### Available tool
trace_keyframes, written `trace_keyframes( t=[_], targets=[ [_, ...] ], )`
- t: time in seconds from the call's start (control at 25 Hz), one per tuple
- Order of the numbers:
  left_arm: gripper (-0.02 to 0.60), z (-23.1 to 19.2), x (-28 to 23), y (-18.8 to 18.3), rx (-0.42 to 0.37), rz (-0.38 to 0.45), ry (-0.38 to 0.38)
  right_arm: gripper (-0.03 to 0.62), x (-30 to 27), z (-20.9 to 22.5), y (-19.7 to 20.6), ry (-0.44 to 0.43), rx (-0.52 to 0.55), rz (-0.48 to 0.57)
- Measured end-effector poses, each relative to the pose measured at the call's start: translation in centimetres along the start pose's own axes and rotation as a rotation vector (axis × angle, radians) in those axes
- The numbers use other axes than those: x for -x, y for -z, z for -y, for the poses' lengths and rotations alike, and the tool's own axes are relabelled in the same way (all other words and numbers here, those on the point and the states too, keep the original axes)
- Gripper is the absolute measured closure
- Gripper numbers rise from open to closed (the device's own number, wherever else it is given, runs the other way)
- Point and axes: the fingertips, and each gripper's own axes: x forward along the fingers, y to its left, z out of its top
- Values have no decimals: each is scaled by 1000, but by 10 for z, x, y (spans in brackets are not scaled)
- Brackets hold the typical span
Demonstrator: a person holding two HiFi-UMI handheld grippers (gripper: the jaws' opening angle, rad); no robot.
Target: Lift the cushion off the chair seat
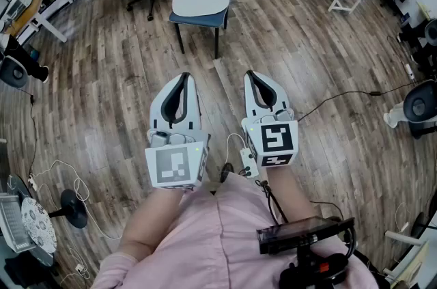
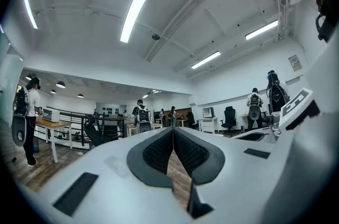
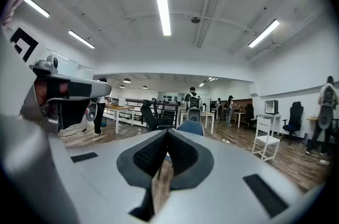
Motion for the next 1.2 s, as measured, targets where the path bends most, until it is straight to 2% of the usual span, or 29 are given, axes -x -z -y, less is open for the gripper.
trace_keyframes(
  t=[0.36,0.64,0.84,0.92,1.0,1.2],
  targets=[
    [568,1,-13,9,-12,-1,-19,594,-13,10,12,-20,2,-9],
    [568,-20,-47,26,-5,-27,-34,577,-55,17,16,-45,-12,7],
    [568,-58,-104,47,-5,-46,-47,573,-121,32,26,-35,-18,-19],
    [568,-79,-134,56,-2,-62,-54,494,-156,38,26,-34,-30,-25],
    [568,-100,-167,60,24,-67,-61,461,-193,45,24,-25,-30,-26],
    [568,-158,-250,69,40,-72,-50,462,-294,57,9,-6,-17,-27]
  ],
)
